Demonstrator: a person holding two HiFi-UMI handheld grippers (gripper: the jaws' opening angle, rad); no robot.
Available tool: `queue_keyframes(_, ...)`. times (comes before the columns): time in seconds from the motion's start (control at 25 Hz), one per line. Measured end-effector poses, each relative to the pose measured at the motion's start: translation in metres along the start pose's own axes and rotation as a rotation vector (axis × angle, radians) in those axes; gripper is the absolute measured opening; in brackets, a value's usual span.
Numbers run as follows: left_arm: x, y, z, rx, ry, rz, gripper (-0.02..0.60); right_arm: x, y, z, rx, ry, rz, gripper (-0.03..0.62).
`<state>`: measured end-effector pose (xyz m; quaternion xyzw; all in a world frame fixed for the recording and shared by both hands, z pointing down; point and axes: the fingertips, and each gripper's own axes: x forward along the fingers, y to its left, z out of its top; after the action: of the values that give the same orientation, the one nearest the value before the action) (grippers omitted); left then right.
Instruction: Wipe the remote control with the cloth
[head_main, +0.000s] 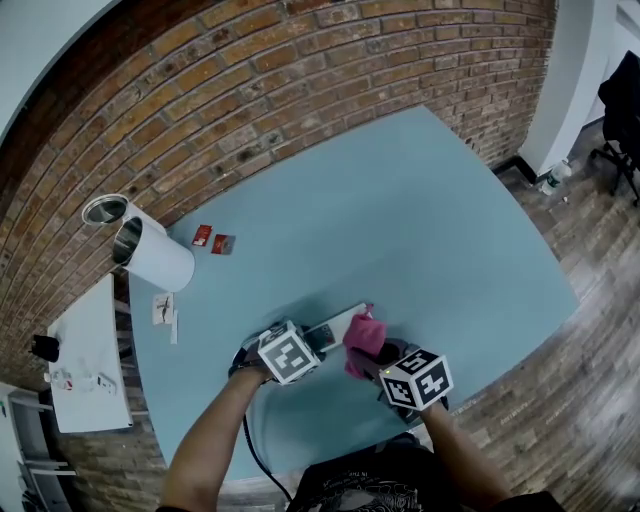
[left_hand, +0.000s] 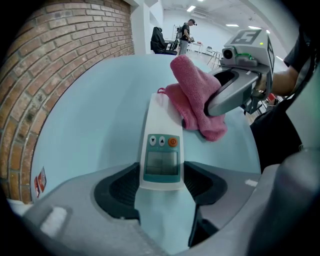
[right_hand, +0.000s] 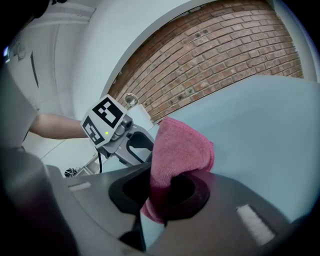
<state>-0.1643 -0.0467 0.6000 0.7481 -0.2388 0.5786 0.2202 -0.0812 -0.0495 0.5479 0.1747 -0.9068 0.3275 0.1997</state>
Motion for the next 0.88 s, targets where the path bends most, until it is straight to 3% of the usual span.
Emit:
queue_keyframes(0.68, 0.000, -0.001, 0.001, 0.011, -0.028, -0.011, 0.278, 0.030, 0.047, -0.017, -0.064, 0.083, 0.094, 0.066)
queue_keyframes(0.88, 0.000, -0.002, 0.003, 0.020, -0.034, -0.010, 0.276, 0.025, 0.042, 0.011, -0.113, 0.064, 0.091, 0.066)
